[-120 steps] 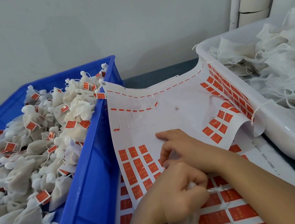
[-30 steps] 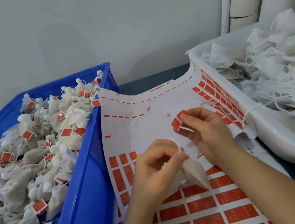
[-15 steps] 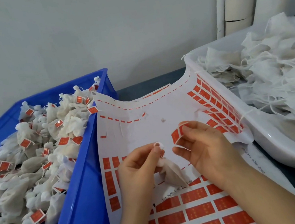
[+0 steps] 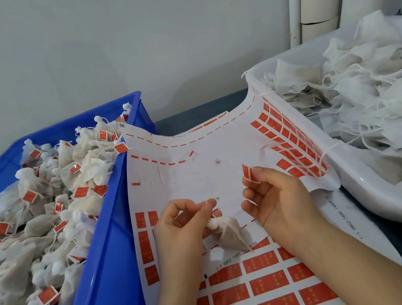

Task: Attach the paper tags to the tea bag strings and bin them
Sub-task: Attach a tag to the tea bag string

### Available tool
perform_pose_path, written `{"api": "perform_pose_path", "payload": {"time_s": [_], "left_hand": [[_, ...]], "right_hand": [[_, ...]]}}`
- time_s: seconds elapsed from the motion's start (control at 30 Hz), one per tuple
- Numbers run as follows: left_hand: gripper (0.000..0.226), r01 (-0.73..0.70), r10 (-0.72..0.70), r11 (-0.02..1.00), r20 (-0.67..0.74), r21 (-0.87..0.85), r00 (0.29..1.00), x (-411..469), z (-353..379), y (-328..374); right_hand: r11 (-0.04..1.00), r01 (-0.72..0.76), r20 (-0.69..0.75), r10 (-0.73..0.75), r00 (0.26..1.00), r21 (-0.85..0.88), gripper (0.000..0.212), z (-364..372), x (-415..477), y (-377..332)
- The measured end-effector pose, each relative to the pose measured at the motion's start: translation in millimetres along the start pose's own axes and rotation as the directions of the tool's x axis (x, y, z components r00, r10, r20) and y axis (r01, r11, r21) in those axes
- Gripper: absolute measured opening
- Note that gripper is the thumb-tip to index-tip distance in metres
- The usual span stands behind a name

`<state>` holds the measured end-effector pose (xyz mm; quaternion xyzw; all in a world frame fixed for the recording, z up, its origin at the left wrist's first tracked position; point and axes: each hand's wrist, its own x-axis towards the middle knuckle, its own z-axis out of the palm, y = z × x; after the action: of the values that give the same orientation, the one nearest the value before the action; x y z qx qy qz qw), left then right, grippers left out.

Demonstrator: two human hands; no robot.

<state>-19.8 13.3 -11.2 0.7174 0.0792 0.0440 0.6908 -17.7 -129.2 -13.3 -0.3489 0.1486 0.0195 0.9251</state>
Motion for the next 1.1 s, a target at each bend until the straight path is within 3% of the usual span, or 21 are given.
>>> {"api": "perform_pose_path", "payload": {"time_s": [0.2,0.37,0.63,0.93,1.1], "left_hand": [[0.035,0.005,-0.008,0.997,0.041,0.081,0.999,-1.0,-1.7,0.3],[0.04,0.014,-0.022,0.992,0.062,0.127,0.998,-2.2,-1.0,1.2],[0.033,0.047,-0.049,0.998,0.04,0.037,0.998,-1.2,-2.4,2.0],[0.016,0.082,-0.086,0.992,0.035,0.097,0.996,-0.1,-2.8,-1.5],[0.015,0.141,-0.14,0.988,0.011,-0.066,0.99,0.1,-3.9,2.0]], "right_hand": [[1.0,0.01,-0.011,-0.01,1.0,-0.021,0.016,0.3,-0.6,0.6],[1.0,0.009,-0.02,-0.009,1.0,-0.019,0.018,1.1,-0.3,0.9],[1.0,0.006,-0.036,-0.007,0.999,-0.019,0.014,0.3,0.2,1.0],[1.0,0.012,-0.029,-0.012,1.0,0.006,0.015,-0.5,1.8,1.9],[1.0,0.008,0.012,-0.008,1.0,0.003,0.018,-1.2,0.0,2.3]]}}
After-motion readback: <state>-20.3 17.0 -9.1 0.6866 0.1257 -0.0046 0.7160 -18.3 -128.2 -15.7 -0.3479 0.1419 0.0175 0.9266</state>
